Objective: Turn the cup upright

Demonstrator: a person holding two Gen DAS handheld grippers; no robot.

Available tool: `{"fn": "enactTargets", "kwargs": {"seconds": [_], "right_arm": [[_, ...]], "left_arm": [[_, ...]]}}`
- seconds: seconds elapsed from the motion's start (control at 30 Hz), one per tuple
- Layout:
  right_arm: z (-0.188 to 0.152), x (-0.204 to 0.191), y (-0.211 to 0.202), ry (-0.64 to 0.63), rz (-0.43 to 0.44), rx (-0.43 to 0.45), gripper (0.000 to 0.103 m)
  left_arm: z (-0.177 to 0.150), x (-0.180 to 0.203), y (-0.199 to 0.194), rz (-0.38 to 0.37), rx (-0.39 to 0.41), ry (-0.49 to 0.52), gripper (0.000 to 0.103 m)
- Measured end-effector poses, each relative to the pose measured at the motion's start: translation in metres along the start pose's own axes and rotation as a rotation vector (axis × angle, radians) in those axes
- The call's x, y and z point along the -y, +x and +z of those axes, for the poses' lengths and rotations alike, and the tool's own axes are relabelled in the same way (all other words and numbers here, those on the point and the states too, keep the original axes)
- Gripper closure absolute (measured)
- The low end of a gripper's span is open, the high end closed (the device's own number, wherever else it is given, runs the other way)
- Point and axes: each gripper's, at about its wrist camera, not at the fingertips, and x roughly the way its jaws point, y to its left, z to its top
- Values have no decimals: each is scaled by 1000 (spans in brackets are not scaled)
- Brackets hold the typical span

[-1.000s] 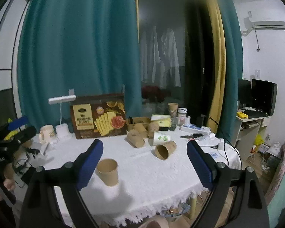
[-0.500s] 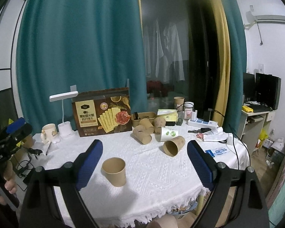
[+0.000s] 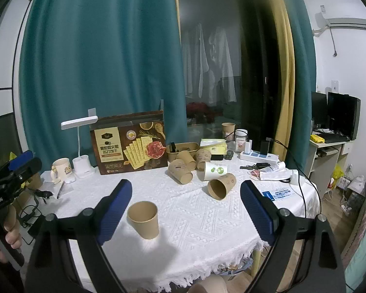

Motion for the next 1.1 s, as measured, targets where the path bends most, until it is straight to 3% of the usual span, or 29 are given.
{"fn": "enactTargets", "kwargs": {"seconds": [1.1], "right_arm": [[-12,5,2,1,2,-8,14]], "left_arm": [[1,4,3,-7,-2,8,12]]}}
